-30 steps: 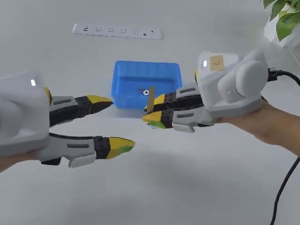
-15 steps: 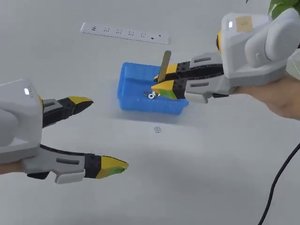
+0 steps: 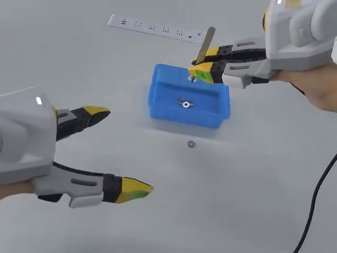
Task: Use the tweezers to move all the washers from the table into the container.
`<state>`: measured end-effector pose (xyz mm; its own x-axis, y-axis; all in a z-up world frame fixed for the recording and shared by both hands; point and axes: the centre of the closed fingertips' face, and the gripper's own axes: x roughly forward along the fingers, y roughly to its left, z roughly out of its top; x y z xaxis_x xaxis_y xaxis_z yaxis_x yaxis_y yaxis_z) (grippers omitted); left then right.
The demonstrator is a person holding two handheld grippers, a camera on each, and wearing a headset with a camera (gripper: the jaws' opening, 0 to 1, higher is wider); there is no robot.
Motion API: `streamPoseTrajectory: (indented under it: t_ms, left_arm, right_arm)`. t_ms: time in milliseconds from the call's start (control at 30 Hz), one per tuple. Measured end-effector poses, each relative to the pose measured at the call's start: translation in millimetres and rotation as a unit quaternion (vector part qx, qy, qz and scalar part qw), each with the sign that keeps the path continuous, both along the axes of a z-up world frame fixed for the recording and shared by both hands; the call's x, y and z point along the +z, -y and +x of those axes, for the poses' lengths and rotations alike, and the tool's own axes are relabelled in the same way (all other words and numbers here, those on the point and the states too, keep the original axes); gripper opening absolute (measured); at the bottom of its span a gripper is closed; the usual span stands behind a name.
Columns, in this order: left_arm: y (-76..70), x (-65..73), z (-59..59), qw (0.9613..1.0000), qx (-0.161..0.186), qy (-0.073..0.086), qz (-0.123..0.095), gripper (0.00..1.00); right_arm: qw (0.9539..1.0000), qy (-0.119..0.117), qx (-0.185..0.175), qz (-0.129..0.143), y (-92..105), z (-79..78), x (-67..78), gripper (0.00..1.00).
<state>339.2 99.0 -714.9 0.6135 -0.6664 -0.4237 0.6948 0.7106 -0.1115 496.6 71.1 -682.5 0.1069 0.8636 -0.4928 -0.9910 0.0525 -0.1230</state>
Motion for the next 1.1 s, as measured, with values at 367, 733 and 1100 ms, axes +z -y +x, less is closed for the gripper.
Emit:
streamPoseTrajectory:
  t_ms: [367, 733, 1100]
  left_arm:
    - [-13.7, -3.3, -0.3, 0.9998, 0.012, -0.01, 0.011, 0.99]
    - [-6.2, -4.6, 2.8, 0.9998, 0.011, -0.014, 0.008, 0.99]
    - [-6.6, -3.0, 0.9, 0.9998, 0.012, -0.013, 0.01, 0.99]
  right_arm:
    - [0.9988, -0.028, -0.023, -0.033, -9.6, 12.7, -62.8, 0.1]
    - [0.9976, -0.041, -0.017, -0.053, -6.2, 1.4, -78.4, 0.1]
    - [0.9979, -0.04, -0.018, -0.049, -3.8, -0.2, -71.4, 0.08]
